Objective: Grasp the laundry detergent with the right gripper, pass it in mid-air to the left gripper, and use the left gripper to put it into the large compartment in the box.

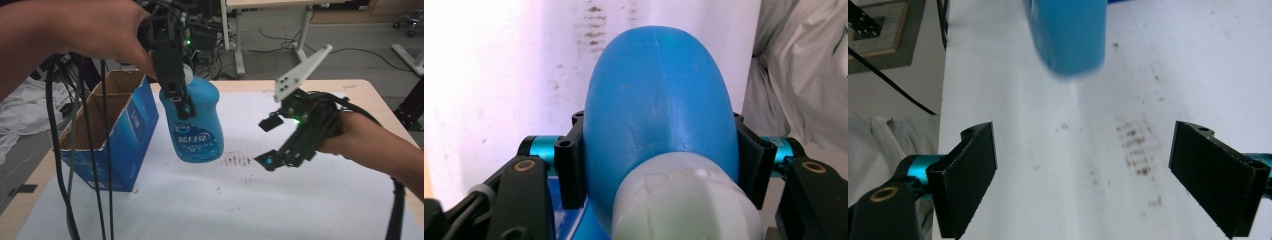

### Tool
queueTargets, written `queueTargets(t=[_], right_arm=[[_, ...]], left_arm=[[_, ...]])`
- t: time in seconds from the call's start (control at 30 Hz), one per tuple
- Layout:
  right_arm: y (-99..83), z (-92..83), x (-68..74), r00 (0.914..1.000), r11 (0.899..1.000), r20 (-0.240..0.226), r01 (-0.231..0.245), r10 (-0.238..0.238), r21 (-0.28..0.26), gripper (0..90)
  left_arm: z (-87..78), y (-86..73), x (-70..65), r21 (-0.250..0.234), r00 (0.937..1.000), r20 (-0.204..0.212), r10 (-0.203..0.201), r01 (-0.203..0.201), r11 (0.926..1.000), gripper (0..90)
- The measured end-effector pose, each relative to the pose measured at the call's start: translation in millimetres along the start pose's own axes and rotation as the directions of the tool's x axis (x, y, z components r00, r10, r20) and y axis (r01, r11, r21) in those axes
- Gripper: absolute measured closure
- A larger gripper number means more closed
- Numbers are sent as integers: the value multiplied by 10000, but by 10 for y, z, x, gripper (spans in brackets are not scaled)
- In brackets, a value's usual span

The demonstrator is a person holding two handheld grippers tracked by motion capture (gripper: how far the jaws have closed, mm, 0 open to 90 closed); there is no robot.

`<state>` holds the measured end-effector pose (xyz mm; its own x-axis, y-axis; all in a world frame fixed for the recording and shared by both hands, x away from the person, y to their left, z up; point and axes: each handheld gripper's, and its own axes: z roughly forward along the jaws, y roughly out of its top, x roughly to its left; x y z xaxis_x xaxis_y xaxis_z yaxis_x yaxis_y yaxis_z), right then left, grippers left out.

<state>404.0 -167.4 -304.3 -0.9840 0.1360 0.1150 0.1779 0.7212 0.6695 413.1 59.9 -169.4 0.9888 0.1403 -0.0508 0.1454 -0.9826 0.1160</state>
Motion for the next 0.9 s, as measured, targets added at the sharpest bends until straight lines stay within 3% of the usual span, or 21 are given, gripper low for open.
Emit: queueTargets(t=[0.1,0.2,0.47,0.57,0.63,0.67,0.77,0.9], right_arm=[[-98,-96,-19,9987,9981,-53,-506,508,364,114],[-181,-195,-40,9956,9931,406,-878,848,781,113],[-271,-456,-27,9932,9867,757,-974,880,1300,113],[-281,-510,-19,9926,9850,826,-1005,895,1405,114],[-303,-574,-17,9918,9786,757,-1150,1034,1704,114],[-311,-591,-18,9909,9767,781,-1217,1093,1767,114],[-351,-670,-21,9873,9735,1082,-1351,1165,1845,114],[-421,-728,-48,9804,9596,1478,-1619,1300,2299,114]], left_arm=[[-122,-103,35,16,9988,-237,-428,429,9991,377],[-230,-212,77,-66,9950,-371,-932,930,9956,377],[-500,-517,195,-399,9748,-540,-2167,2147,9759,377],[-572,-595,219,-524,9699,-626,-2353,2322,9712,377],[-651,-695,244,-588,9609,-641,-2693,2658,9622,376],[-684,-735,259,-552,9609,-654,-2690,2657,9625,377],[-750,-854,277,-643,9501,-656,-3050,3010,9514,376],[-809,-997,302,-713,9342,-698,-3500,3453,9358,377]])
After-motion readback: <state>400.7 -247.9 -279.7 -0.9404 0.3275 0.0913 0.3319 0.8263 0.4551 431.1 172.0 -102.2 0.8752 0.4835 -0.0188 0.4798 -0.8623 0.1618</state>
